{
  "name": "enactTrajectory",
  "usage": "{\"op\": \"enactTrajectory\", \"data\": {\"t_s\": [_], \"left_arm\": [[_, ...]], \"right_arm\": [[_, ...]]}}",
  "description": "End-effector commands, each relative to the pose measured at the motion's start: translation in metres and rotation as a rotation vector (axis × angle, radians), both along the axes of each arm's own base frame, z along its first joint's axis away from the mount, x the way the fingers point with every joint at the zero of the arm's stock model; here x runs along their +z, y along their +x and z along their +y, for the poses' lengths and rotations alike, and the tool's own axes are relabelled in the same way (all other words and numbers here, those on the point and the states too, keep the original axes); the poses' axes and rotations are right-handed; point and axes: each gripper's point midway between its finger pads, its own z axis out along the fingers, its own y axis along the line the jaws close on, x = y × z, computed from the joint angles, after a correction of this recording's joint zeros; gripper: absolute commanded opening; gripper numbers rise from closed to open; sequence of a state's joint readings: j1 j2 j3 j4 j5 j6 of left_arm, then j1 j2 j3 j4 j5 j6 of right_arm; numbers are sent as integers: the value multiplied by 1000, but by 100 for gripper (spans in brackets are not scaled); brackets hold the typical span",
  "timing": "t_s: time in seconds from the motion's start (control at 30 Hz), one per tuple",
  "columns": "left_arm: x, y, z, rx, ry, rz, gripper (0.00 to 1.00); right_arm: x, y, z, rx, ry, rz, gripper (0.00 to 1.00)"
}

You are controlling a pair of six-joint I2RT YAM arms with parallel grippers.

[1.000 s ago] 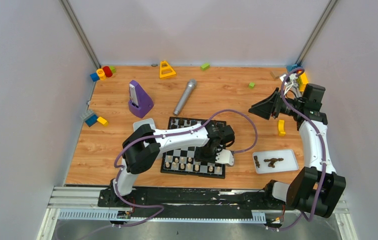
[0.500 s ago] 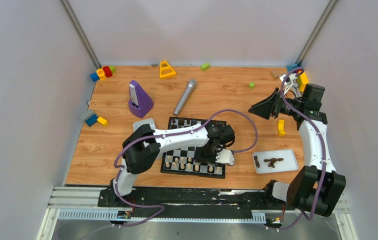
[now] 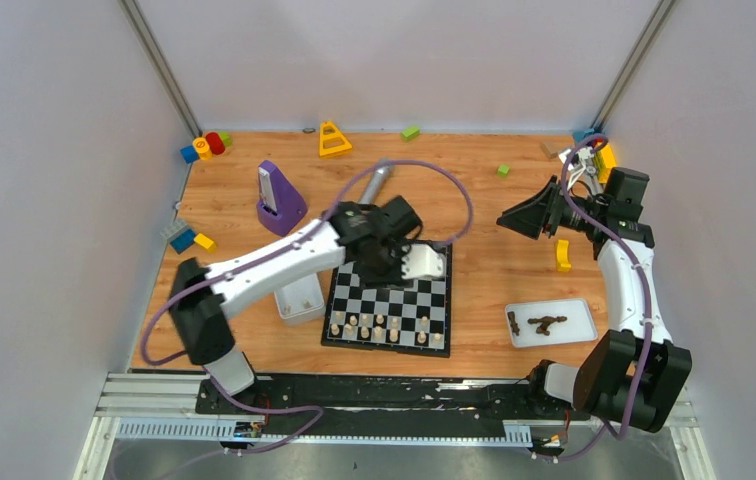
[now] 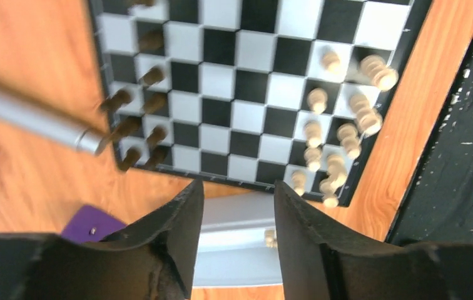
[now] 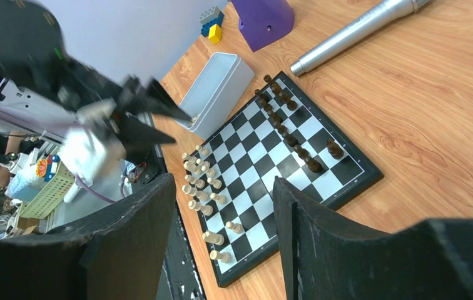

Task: Set up the chess pieces on the board
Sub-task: Adjust the storage box at the center of the board.

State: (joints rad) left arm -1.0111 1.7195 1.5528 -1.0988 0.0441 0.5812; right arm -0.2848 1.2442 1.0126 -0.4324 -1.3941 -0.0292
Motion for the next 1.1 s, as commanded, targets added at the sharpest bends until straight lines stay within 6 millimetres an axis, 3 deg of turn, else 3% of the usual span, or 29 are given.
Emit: {"op": "enactTrajectory", "data": {"t_s": [0.0,0.03,0.07,0.1,0.13,0.17,0.2,0.23,0.37,0.5,0.63,0.8,1.07], "left_arm": [[46,26,36,148,-206,-51,56],[51,26,46,170,-240,-63,63],[43,32,63,222,-239,-49,65],[52,41,78,271,-278,-85,71],[40,39,91,296,-260,-77,77],[48,50,106,350,-293,-127,80],[35,51,120,396,-267,-132,85],[38,62,136,461,-284,-169,87],[15,78,192,722,-239,-183,90],[-10,88,233,930,-188,-182,90],[-32,89,252,1040,-147,-161,91],[-64,85,260,1090,-108,-53,90],[-94,73,258,1073,-75,97,72]], "right_arm": [[-2,2,-1,17,2,-21,59],[-4,3,-2,14,2,-17,59],[-5,4,-2,11,0,-14,59],[-6,5,-3,8,-1,-10,59],[-7,6,-3,6,-3,-7,59],[-8,7,-3,5,-3,-4,59],[-9,8,-3,4,-4,-2,59],[-10,9,-4,1,-4,2,59],[-12,10,-4,-3,-9,6,59],[-12,10,-4,-4,-10,6,59],[-12,9,-4,-2,-10,4,59],[-10,8,-4,-2,-12,-4,59],[-11,8,-4,0,-13,-7,59]]}}
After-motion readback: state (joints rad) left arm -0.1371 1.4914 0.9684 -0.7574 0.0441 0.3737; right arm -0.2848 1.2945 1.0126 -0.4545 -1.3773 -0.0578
